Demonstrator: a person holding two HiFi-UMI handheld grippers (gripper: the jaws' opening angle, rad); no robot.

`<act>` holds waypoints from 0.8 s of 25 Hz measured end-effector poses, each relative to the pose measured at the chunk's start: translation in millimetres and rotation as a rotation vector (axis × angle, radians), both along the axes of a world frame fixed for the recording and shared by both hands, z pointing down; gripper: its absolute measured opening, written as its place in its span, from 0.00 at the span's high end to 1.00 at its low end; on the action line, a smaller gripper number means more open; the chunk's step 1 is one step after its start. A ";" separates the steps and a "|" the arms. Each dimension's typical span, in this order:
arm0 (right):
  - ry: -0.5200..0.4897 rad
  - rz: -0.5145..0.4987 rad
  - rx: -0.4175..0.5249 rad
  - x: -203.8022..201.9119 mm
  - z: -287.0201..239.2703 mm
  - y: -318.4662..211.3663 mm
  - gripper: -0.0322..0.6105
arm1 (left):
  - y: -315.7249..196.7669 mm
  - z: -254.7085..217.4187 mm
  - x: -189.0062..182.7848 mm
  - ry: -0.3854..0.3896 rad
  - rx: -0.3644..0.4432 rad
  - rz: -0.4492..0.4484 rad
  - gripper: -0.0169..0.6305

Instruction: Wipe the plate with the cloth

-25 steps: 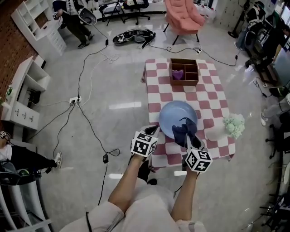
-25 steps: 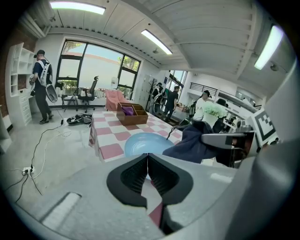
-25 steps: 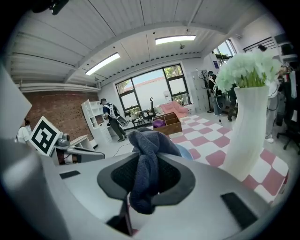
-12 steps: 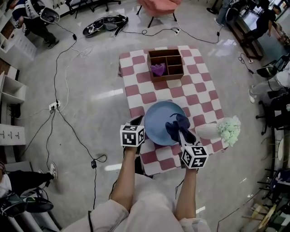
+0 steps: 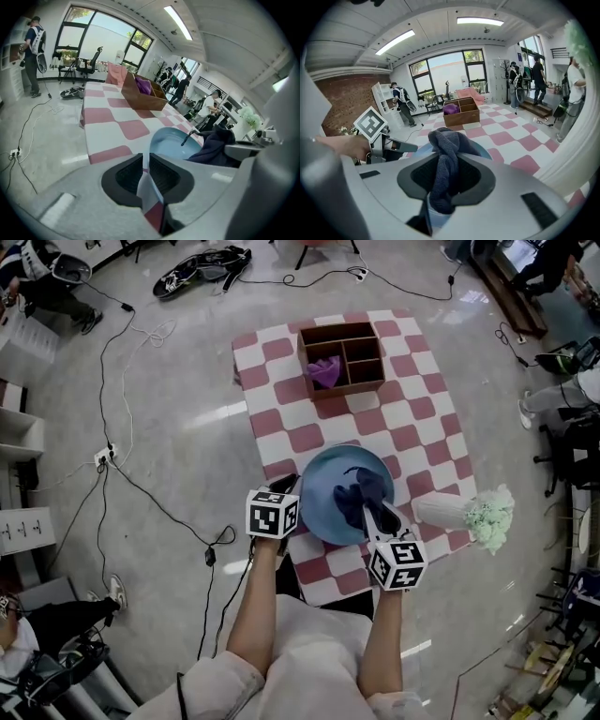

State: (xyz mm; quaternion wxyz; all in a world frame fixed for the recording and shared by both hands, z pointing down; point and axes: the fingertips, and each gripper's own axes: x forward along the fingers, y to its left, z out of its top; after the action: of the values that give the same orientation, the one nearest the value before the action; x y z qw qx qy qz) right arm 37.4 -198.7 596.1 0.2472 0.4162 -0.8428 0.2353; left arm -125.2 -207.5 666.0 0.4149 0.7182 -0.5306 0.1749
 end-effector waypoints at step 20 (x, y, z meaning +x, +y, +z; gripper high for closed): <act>-0.081 -0.166 -0.130 -26.8 32.4 -17.3 0.80 | -20.8 29.5 17.3 0.121 -0.179 -0.007 0.88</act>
State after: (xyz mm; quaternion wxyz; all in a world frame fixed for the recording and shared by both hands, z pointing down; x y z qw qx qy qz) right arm 10.6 -216.0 628.5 0.2581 0.3183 -0.8666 0.2848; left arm -107.9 -228.3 695.5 0.5093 0.6856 -0.4894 0.1763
